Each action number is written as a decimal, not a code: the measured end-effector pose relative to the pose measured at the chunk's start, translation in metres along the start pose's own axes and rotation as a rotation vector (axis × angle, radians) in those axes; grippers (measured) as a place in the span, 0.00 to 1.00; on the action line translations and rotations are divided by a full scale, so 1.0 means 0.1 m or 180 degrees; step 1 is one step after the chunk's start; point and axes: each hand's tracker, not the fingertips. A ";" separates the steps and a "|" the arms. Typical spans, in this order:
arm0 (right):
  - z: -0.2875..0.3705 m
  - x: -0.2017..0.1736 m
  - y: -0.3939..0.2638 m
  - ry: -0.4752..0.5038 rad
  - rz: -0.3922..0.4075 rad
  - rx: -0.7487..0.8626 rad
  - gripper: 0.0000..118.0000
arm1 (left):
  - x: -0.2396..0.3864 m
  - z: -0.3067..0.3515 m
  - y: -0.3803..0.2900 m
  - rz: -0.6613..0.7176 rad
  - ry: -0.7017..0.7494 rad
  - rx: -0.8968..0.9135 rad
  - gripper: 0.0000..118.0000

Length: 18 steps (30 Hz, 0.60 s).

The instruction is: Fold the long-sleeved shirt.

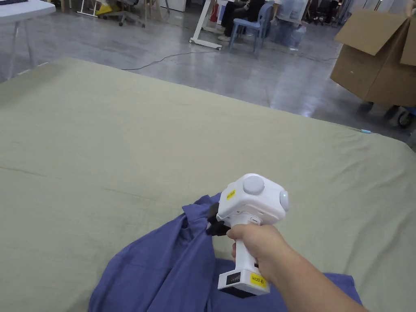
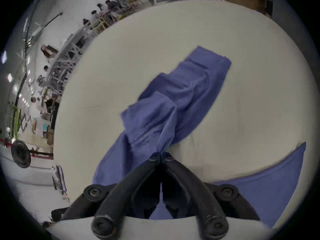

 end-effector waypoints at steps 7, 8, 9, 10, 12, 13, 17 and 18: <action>1.16 -0.41 -0.53 0.0080 0.0453 0.0389 0.00 | 0.08 0.18 -0.03 0.0010 -0.0051 0.0095 0.00; 1.35 -0.40 -0.60 0.0140 0.0445 0.0564 0.00 | 0.09 0.21 -0.03 0.0016 -0.0065 0.0100 0.00; 1.52 -0.40 -0.69 0.0221 0.0511 0.0614 0.00 | 0.11 0.24 -0.05 0.0018 -0.0059 0.0116 0.00; 1.69 -0.42 -0.84 0.0230 0.0612 0.0617 0.00 | 0.12 0.27 -0.06 0.0012 -0.0051 0.0125 0.00; 1.96 -0.39 -1.25 0.0215 0.0694 0.0716 0.00 | 0.00 0.28 -0.13 0.0007 -0.0048 0.0153 0.00; 2.03 -0.36 -1.42 0.0198 0.0748 0.0675 0.00 | 0.00 0.30 -0.15 0.0013 -0.0043 0.0157 0.00; 1.98 -0.11 -2.36 0.0190 0.0791 0.0137 0.00 | -0.05 0.35 -0.23 0.0031 -0.0031 0.0141 0.00; 1.87 -0.04 -2.59 0.0146 0.0737 -0.0018 0.00 | -0.05 0.36 -0.25 0.0034 -0.0026 0.0137 0.00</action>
